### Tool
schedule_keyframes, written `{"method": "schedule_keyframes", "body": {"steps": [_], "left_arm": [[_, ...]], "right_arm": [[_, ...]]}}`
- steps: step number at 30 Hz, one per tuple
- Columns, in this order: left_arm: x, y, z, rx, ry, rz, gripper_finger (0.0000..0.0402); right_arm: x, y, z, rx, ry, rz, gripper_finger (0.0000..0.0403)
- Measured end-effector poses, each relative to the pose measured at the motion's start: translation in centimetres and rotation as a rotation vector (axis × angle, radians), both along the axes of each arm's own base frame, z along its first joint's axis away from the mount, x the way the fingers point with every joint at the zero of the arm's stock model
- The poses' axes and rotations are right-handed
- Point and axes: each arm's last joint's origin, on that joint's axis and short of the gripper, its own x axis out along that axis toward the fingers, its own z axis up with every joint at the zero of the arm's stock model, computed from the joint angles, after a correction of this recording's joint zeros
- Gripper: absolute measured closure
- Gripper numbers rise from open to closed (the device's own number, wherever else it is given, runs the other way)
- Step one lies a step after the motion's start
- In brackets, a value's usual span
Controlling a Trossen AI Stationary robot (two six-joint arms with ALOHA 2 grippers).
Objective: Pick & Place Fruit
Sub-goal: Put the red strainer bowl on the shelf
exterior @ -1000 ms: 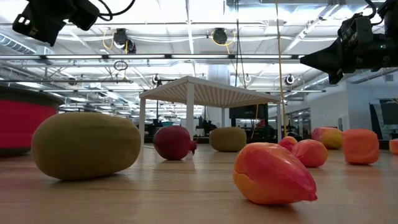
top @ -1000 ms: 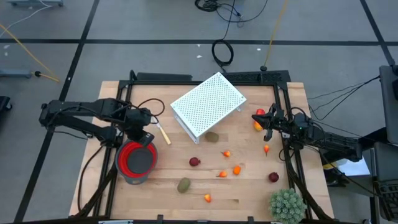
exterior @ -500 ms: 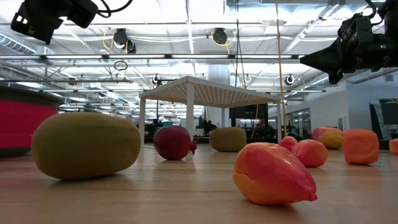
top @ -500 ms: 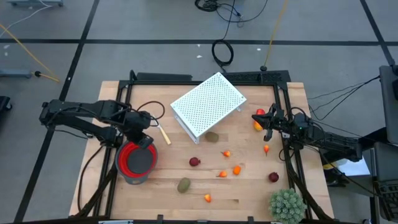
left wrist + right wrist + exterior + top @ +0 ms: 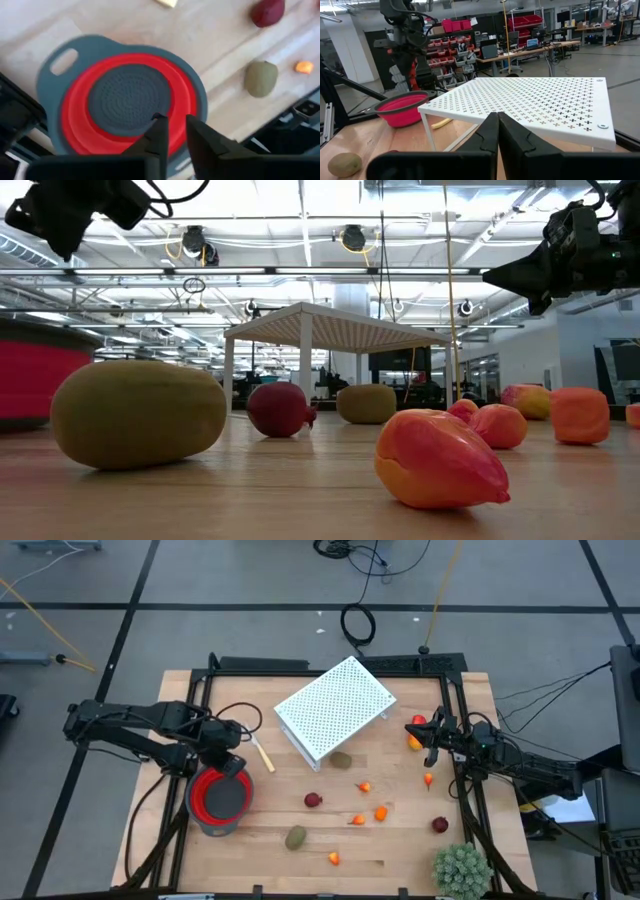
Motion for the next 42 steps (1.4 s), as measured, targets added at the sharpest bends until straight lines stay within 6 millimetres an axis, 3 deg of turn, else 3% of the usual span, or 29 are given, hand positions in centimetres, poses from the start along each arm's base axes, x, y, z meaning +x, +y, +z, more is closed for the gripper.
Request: {"method": "schedule_keyframes", "body": {"steps": [10,17,22,33,42], "left_arm": [[-0.6,-0.1,-0.4,0.101,0.111,0.114,0.0166],[0.3,-0.6,-0.7,0.224,0.054,-0.042,0.0102],[2.0,-1.2,-1.2,0.35,-0.024,-0.294,0.0097],[5.4,-3.2,-4.9,0.418,0.033,-1.238,0.0124],[7.7,-3.6,-8.6,0.383,0.182,-1.507,0.0148]], "right_arm": [[0.0,0.0,0.0,0.0,0.0,0.0,0.0403],[0.0,0.0,0.0,-0.004,0.001,0.0,0.0403],[0.0,0.0,0.0,-0.008,0.002,-0.001,0.0403],[0.0,0.0,0.0,-0.007,0.002,-0.001,0.0403],[0.0,0.0,0.0,-0.007,0.002,-0.001,0.0403]]}}
